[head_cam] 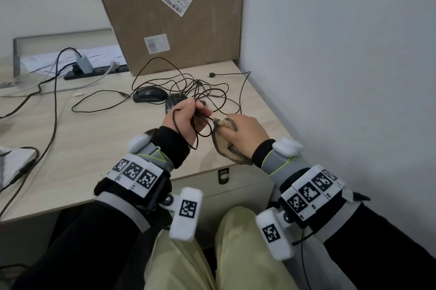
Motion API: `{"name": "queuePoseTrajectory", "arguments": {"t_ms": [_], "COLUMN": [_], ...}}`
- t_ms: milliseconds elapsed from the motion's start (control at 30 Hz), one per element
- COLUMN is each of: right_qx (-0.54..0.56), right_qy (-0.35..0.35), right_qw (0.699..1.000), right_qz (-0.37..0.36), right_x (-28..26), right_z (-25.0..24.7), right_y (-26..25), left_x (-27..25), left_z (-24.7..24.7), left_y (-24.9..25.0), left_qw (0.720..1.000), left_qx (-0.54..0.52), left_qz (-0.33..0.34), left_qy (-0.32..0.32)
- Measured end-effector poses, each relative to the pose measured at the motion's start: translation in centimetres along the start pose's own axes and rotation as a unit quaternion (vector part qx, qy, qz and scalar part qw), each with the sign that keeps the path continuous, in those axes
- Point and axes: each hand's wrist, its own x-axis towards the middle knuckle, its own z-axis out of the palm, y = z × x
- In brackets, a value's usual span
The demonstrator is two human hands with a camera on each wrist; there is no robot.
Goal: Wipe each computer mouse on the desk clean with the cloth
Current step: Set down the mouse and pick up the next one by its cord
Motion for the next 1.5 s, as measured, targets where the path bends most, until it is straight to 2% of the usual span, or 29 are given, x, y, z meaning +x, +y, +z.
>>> {"name": "queuePoseTrajectory", "arguments": {"t_ms": [67,133,200,333,400,500,633,700,767,867,933,1000,1067,1167,1233,1300,1400,1500], "right_qx": [-0.001,-0.001,0.002,0.010,0.025,0.118,0.151,0.154,0.137,0.099,0.069,0.053,0.034,0.012,-0.006,-0.010,-0.024,-0.034], "right_qy": [0.000,0.000,0.010,0.037,0.071,0.129,0.154,0.161,0.154,0.138,0.115,0.077,0.045,0.023,-0.003,-0.017,-0.017,-0.019], "right_qw": [1.000,1.000,1.000,0.999,0.996,0.981,0.971,0.970,0.974,0.983,0.990,0.996,0.998,0.997,0.996,0.996,0.997,0.999], "right_qz": [0.000,-0.001,0.005,0.027,0.051,0.087,0.100,0.101,0.092,0.068,0.044,0.007,-0.029,-0.073,-0.091,-0.089,-0.068,-0.032], "right_x": [-0.1,-0.2,-0.1,0.4,0.8,1.4,1.9,2.2,2.4,2.3,1.8,1.2,0.7,0.3,0.1,0.1,0.1,-0.2], "right_z": [-0.3,-0.7,-1.3,-2.5,-3.5,-5.0,-4.4,-3.7,-2.9,-1.9,-1.5,-1.1,-0.9,-0.5,-0.3,-0.1,-0.1,-0.4], "right_y": [0.5,0.9,1.5,2.2,2.5,2.9,1.6,0.4,-0.5,-1.6,-2.0,-2.3,-2.3,-2.1,-1.9,-1.6,-0.6,1.1], "left_x": [0.0,0.1,0.4,0.8,1.1,1.7,1.3,1.0,0.7,0.5,0.5,0.8,1.0,1.2,1.2,1.1,1.4,1.8], "left_z": [-0.2,-0.9,-1.8,-3.1,-4.1,-5.7,-4.4,-2.9,-1.5,0.0,0.7,0.9,1.1,0.8,0.5,0.4,0.0,-1.4], "left_y": [0.4,0.6,0.8,1.3,1.6,1.9,2.5,2.4,1.9,1.0,0.6,0.3,0.1,-0.1,-0.3,-0.1,1.0,2.9], "left_qw": [1.000,0.993,0.973,0.939,0.907,0.861,0.802,0.780,0.774,0.795,0.831,0.881,0.932,0.967,0.981,0.989,0.994,0.971], "left_qx": [0.018,0.109,0.207,0.299,0.381,0.479,0.574,0.604,0.614,0.591,0.541,0.463,0.357,0.222,0.148,0.101,-0.025,-0.183], "left_qz": [0.002,0.040,0.092,0.145,0.144,0.108,0.093,0.098,0.097,0.075,0.060,0.041,-0.009,-0.107,-0.124,-0.106,-0.086,-0.093], "left_qy": [0.004,0.022,0.042,0.092,0.110,0.133,0.138,0.128,0.116,0.113,0.111,0.089,0.071,0.058,0.032,0.017,0.068,0.121]}}
